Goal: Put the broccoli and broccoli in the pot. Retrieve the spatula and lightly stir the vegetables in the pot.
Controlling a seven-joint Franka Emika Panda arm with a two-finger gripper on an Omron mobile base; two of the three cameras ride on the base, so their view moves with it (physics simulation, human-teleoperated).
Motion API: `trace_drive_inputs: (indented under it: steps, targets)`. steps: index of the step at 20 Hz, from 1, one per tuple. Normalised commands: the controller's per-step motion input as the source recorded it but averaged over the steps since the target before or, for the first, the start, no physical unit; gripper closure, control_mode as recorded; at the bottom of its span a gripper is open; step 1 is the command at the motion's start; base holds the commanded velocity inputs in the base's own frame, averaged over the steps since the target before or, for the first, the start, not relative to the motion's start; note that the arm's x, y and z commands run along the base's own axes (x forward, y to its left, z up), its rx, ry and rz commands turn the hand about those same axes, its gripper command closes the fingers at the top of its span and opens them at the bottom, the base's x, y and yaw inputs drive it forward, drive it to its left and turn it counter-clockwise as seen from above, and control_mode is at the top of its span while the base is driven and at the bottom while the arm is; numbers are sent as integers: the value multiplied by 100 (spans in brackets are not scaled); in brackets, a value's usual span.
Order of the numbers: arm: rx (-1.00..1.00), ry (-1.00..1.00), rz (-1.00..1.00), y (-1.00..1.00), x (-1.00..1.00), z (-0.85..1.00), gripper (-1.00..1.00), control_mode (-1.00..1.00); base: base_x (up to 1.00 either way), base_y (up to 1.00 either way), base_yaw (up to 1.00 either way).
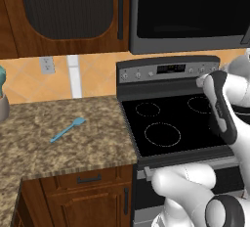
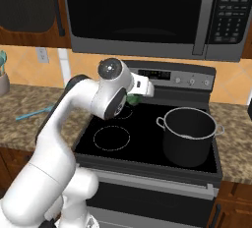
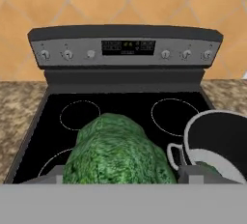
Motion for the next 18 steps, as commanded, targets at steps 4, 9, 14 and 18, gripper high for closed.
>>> trace_drive_inputs:
  steps: [4, 9, 14, 18]
  targets:
    - [3, 0, -16, -100, -18, -11, 100, -100, 0, 0, 0]
    - [0, 4, -13, -98, 0, -38, 100, -100, 0, 0, 0]
    - [0, 10, -5, -62, 7, -52, 100, -100, 0, 0, 0]
    - [0, 7, 0, -29, 29, -38, 100, -100, 0, 0, 0]
